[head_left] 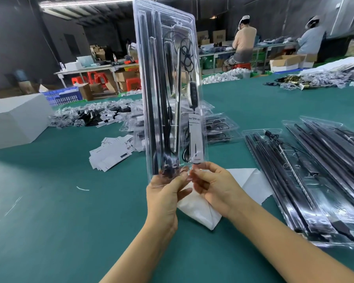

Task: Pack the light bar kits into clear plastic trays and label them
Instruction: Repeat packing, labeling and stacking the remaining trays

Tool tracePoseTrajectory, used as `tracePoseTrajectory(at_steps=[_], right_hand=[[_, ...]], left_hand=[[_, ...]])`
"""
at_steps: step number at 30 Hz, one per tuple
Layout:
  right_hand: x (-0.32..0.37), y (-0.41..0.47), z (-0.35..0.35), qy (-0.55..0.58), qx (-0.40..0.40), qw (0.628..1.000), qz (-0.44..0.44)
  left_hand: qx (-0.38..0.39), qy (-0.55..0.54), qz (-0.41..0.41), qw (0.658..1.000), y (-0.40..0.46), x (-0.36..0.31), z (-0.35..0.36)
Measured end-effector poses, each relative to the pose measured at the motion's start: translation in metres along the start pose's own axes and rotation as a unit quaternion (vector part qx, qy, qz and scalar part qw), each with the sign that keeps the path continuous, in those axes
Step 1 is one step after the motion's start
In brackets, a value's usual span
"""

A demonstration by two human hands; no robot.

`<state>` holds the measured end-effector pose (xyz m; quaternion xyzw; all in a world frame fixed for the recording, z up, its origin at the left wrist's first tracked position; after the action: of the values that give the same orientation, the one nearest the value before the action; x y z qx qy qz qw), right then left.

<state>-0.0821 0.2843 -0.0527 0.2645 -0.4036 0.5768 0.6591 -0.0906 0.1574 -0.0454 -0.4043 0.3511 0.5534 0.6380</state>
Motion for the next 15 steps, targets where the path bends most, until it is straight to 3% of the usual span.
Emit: tracePoseTrajectory(at_steps=[10, 15], right_hand=[[-0.0025, 0.0024, -0.0037, 0.036, -0.044, 0.998, -0.005], [0.0018, 0.0018, -0.0018, 0.049, -0.028, 0.998, -0.017]], left_hand=[[-0.002, 0.045, 0.034, 0.998, -0.0004, 0.0059, 0.0062], [-0.024, 0.032, 0.024, 0.999, -0.0030, 0.0097, 0.0062]])
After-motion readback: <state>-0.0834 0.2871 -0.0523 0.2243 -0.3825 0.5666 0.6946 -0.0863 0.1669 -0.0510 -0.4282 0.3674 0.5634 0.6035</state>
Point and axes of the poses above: each hand's wrist, its own y-axis towards the middle knuckle, its own z-axis out of the palm, x = y × z, the point moved 7 cm from there along y, towards the middle knuckle, and after that the axes turned 4 degrees about -z, right-handed, at the moved point
